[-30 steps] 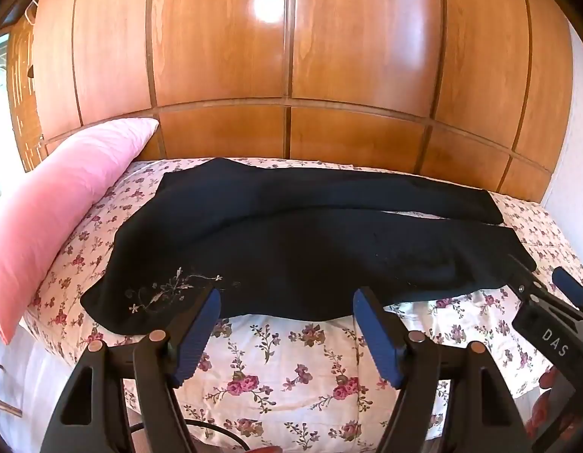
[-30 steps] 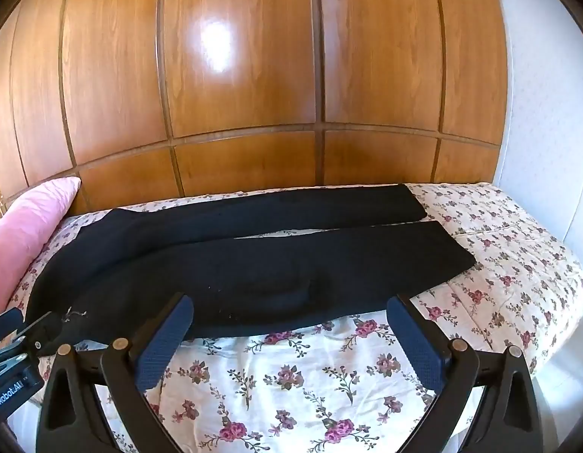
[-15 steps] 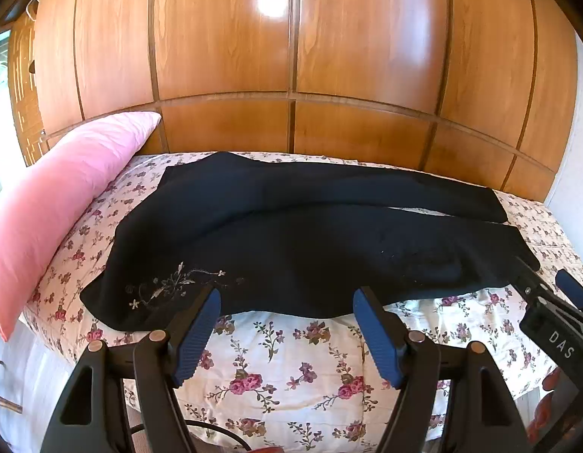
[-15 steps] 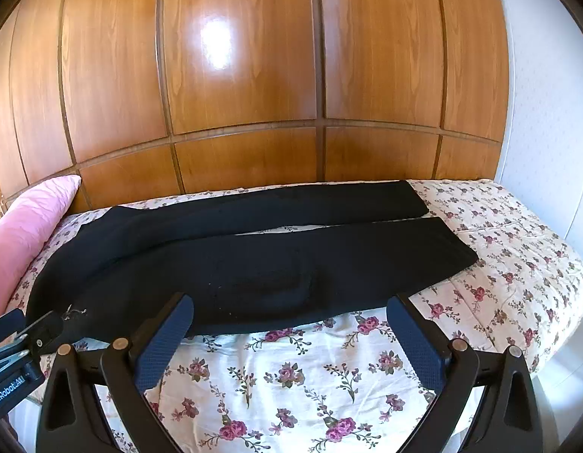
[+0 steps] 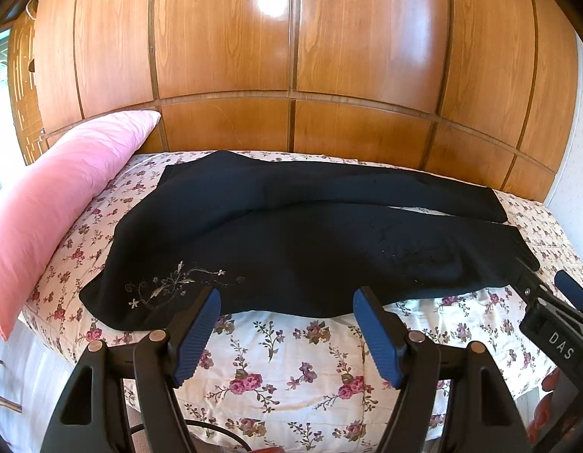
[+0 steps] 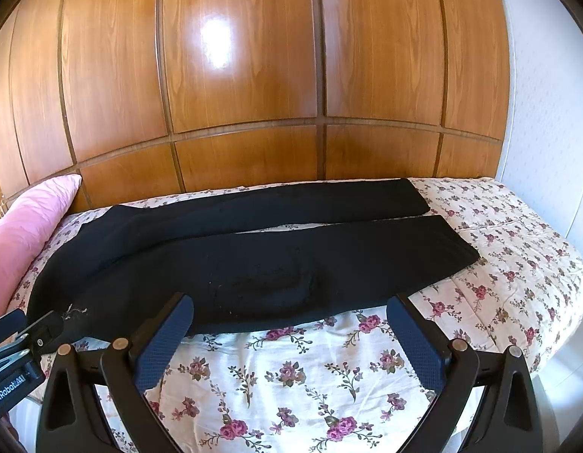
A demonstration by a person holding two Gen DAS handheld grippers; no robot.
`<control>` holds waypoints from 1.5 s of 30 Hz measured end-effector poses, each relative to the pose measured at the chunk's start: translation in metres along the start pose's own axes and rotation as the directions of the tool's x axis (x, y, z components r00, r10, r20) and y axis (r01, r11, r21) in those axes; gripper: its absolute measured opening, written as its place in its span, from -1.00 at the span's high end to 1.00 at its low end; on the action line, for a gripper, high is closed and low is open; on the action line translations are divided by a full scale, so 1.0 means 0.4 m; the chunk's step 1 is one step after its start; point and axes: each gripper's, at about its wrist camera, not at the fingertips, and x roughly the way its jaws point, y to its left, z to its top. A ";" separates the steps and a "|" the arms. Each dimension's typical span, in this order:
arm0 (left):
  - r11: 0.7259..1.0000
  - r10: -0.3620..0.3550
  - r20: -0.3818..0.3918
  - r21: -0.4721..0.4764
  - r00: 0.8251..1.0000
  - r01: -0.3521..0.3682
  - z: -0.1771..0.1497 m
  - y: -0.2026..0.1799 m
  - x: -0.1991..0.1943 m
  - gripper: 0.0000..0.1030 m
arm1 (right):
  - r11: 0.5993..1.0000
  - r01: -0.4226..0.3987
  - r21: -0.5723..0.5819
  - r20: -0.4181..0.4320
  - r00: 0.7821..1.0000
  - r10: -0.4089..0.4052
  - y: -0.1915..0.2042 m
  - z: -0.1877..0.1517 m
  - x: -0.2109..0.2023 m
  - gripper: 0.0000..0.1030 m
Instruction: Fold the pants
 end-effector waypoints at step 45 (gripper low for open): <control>1.000 0.020 -0.038 0.000 0.999 -0.020 -0.010 0.002 0.029 -0.44 | 1.000 -0.012 -0.007 -0.041 0.999 0.011 0.003 -0.012 0.026 -1.00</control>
